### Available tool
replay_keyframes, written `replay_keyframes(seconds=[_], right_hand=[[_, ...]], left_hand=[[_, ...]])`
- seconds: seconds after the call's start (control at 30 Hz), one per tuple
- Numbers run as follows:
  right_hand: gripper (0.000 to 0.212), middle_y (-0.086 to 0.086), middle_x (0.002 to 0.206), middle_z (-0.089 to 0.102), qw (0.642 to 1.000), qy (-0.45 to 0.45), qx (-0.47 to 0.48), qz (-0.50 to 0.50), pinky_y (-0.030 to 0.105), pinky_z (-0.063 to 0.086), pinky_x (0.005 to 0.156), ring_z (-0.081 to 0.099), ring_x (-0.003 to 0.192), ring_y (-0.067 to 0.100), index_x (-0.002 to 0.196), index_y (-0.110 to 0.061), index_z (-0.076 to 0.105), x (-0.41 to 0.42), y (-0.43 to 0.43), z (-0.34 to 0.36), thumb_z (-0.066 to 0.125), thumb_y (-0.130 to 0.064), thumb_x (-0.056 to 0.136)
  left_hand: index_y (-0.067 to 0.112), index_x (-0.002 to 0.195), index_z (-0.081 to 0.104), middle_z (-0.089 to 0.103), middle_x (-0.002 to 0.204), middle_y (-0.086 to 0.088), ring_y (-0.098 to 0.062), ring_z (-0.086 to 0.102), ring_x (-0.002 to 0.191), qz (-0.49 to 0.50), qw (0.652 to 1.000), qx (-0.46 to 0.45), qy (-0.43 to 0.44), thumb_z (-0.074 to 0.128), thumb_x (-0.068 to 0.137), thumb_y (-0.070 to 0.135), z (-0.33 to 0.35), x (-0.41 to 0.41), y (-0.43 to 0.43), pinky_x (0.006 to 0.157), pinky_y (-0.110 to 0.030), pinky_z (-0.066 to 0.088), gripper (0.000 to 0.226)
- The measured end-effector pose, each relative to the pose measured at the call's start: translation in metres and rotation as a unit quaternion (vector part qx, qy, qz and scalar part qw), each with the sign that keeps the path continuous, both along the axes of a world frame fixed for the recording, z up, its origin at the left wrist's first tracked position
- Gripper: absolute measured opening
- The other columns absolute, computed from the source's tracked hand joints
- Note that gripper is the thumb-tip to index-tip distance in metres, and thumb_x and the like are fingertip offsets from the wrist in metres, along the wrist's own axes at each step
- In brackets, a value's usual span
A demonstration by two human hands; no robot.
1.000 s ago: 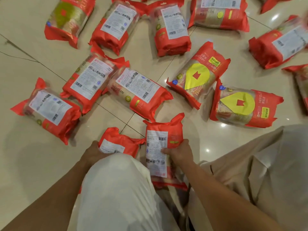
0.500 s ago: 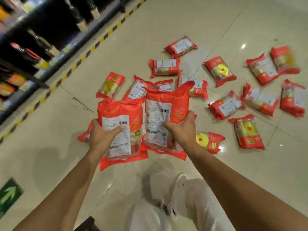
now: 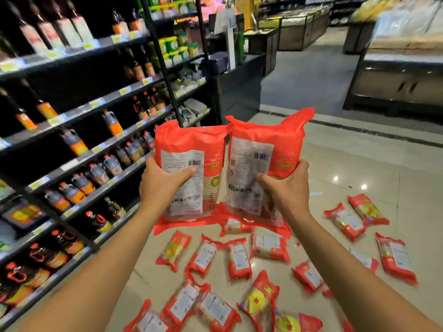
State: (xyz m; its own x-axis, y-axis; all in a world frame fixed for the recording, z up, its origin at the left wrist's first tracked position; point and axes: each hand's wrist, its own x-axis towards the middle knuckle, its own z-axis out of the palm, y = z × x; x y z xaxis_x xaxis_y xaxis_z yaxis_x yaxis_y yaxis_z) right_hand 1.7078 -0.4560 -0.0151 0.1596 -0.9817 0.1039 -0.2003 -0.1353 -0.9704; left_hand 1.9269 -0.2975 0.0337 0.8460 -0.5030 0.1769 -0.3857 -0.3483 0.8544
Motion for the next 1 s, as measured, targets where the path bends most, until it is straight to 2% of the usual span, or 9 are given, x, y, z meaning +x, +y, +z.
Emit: replay_keyframes(seconds=[0.1, 0.23, 0.4, 0.53, 0.63, 0.7, 0.83, 1.0], right_hand=[[0.065, 0.001, 0.103, 0.065, 0.999, -0.03, -0.028, -0.028, 0.05, 0.06, 0.075, 0.07, 0.087, 0.022, 0.097, -0.04, 0.039, -0.023, -0.018, 0.037, 0.082, -0.048, 0.049], [0.064, 0.002, 0.104, 0.066, 0.994, -0.055, -0.05, -0.083, 0.05, 0.06, 0.077, 0.07, 0.087, 0.02, 0.097, -0.036, 0.041, -0.061, -0.033, 0.074, 0.083, -0.048, 0.049], [0.066, 0.001, 0.104, 0.066, 0.978, -0.042, -0.068, -0.191, 0.049, 0.059, 0.08, 0.069, 0.088, 0.019, 0.1, -0.034, 0.043, -0.117, -0.037, 0.096, 0.08, -0.048, 0.047], [0.067, -0.001, 0.105, 0.066, 0.956, -0.019, -0.084, -0.28, 0.047, 0.058, 0.083, 0.069, 0.09, 0.018, 0.099, -0.037, 0.042, -0.161, -0.021, 0.107, 0.08, -0.049, 0.045], [0.065, -0.002, 0.105, 0.065, 0.929, 0.007, -0.092, -0.358, 0.048, 0.058, 0.083, 0.068, 0.09, 0.018, 0.096, -0.039, 0.04, -0.197, 0.005, 0.115, 0.081, -0.048, 0.046], [0.067, -0.003, 0.107, 0.064, 0.908, 0.021, -0.095, -0.407, 0.049, 0.058, 0.083, 0.068, 0.091, 0.017, 0.101, -0.039, 0.041, -0.219, 0.024, 0.121, 0.081, -0.049, 0.047], [0.069, 0.002, 0.107, 0.064, 0.862, 0.056, -0.109, -0.491, 0.045, 0.057, 0.08, 0.066, 0.09, 0.018, 0.108, -0.029, 0.045, -0.262, 0.072, 0.13, 0.085, -0.043, 0.054], [0.068, 0.002, 0.107, 0.065, 0.8, 0.068, -0.115, -0.585, 0.048, 0.058, 0.08, 0.067, 0.092, 0.02, 0.107, -0.033, 0.045, -0.317, 0.142, 0.136, 0.084, -0.045, 0.052]], left_hand=[[0.036, 0.116, 0.049, 0.07, 0.113, 0.011, -0.023, 0.069, 0.107, -0.024, 0.999, -0.034, -0.026, 0.087, 0.048, 0.067, 0.036, -0.014, -0.029, 0.099, -0.051, 0.054, 0.083], [0.039, 0.11, 0.055, 0.075, 0.103, 0.012, -0.018, 0.074, 0.096, -0.076, 0.993, -0.086, -0.035, 0.092, 0.046, 0.064, 0.062, -0.03, -0.075, 0.091, -0.05, 0.059, 0.079], [0.041, 0.098, 0.052, 0.075, 0.099, 0.009, -0.023, 0.074, 0.096, -0.162, 0.98, -0.113, -0.008, 0.091, 0.043, 0.068, 0.075, -0.069, -0.134, 0.09, -0.051, 0.059, 0.073], [0.033, 0.102, 0.051, 0.069, 0.095, 0.013, -0.023, 0.071, 0.1, -0.251, 0.962, -0.11, 0.013, 0.095, 0.053, 0.057, 0.074, -0.114, -0.165, 0.092, -0.044, 0.056, 0.07], [0.036, 0.096, 0.05, 0.072, 0.099, 0.011, -0.022, 0.072, 0.096, -0.325, 0.939, -0.112, 0.031, 0.087, 0.045, 0.067, 0.075, -0.151, -0.185, 0.092, -0.049, 0.057, 0.07], [0.033, 0.102, 0.052, 0.074, 0.104, 0.005, -0.025, 0.072, 0.096, -0.378, 0.918, -0.112, 0.029, 0.084, 0.044, 0.07, 0.078, -0.18, -0.192, 0.09, -0.049, 0.057, 0.075], [0.024, 0.114, 0.053, 0.072, 0.109, 0.002, -0.027, 0.069, 0.098, -0.464, 0.878, -0.11, 0.033, 0.094, 0.063, 0.051, 0.082, -0.242, -0.193, 0.085, -0.04, 0.052, 0.071], [0.022, 0.128, 0.05, 0.067, 0.112, 0.006, -0.019, 0.064, 0.096, -0.574, 0.806, -0.137, 0.038, 0.092, 0.071, 0.042, 0.086, -0.329, -0.171, 0.077, -0.032, 0.046, 0.074]])
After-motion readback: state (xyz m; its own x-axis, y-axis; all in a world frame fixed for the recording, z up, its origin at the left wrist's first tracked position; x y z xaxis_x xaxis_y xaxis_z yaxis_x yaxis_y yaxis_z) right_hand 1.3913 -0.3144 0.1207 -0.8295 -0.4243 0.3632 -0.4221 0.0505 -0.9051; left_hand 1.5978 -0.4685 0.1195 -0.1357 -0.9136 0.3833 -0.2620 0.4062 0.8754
